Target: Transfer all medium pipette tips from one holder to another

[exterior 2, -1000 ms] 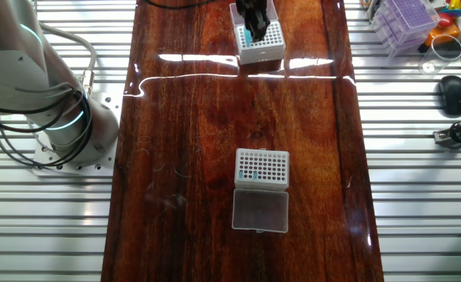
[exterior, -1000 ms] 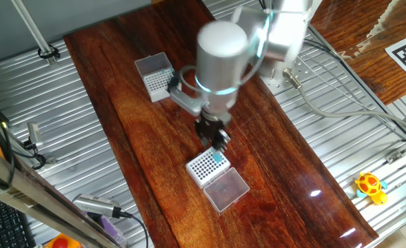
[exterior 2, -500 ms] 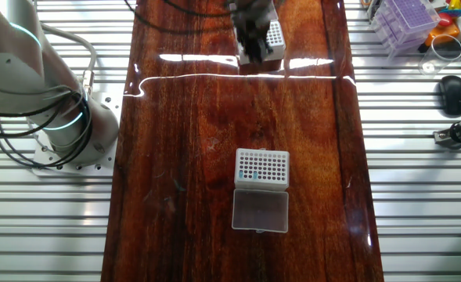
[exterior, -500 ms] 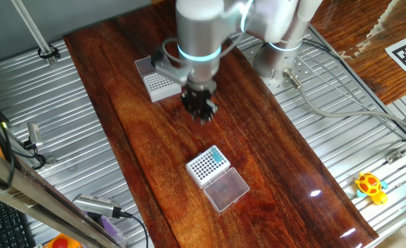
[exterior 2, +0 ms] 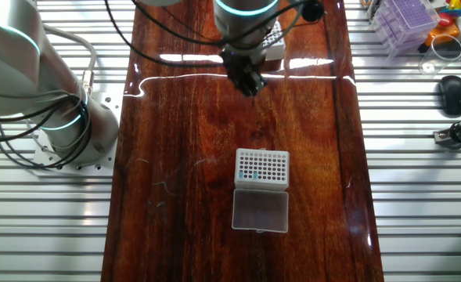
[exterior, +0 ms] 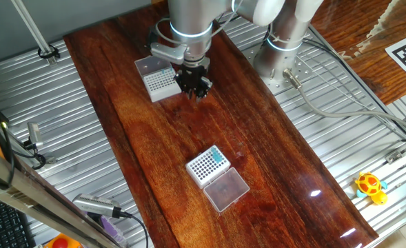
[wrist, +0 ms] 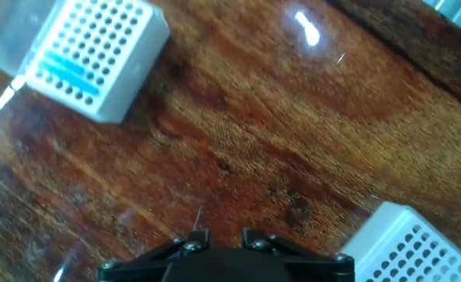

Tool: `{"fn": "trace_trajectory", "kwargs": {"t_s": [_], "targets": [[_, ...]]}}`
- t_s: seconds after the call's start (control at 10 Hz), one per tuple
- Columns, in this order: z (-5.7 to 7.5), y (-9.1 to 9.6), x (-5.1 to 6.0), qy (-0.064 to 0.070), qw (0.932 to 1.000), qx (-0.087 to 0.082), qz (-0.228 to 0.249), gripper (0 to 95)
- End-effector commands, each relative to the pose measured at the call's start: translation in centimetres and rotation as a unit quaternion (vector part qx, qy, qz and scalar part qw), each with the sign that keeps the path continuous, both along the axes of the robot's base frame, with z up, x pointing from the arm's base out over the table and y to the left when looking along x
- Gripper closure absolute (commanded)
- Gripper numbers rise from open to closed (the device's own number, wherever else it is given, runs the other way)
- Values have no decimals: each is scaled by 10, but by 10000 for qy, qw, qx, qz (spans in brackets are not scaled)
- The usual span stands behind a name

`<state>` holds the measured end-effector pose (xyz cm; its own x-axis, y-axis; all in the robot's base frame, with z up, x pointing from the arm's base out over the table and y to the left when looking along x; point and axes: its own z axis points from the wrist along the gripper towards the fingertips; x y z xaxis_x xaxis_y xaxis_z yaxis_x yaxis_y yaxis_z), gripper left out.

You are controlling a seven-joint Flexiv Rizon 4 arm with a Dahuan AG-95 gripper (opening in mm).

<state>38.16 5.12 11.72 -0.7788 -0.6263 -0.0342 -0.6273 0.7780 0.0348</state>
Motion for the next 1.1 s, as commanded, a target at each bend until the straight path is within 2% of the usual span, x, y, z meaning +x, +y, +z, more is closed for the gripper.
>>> {"fn": "trace_trajectory", "kwargs": {"t_s": [0.1, 0.3, 0.5, 0.7, 0.8, 1.0, 1.1], "targets": [[-2, 0, 2, -86, 9907, 112, -1353, 760], [-2, 0, 2, -71, 9852, 41, -1713, 760], [-2, 0, 2, -20, 9857, -4, -1685, 760], [-2, -22, 2, -25, 9888, -38, -1494, 760], [-2, -64, 6, -19, 9929, -23, -1191, 760], [-7, -128, 7, -63, 9976, -2, -690, 760], [-8, -153, 9, -74, 9989, 7, -459, 760]]}}
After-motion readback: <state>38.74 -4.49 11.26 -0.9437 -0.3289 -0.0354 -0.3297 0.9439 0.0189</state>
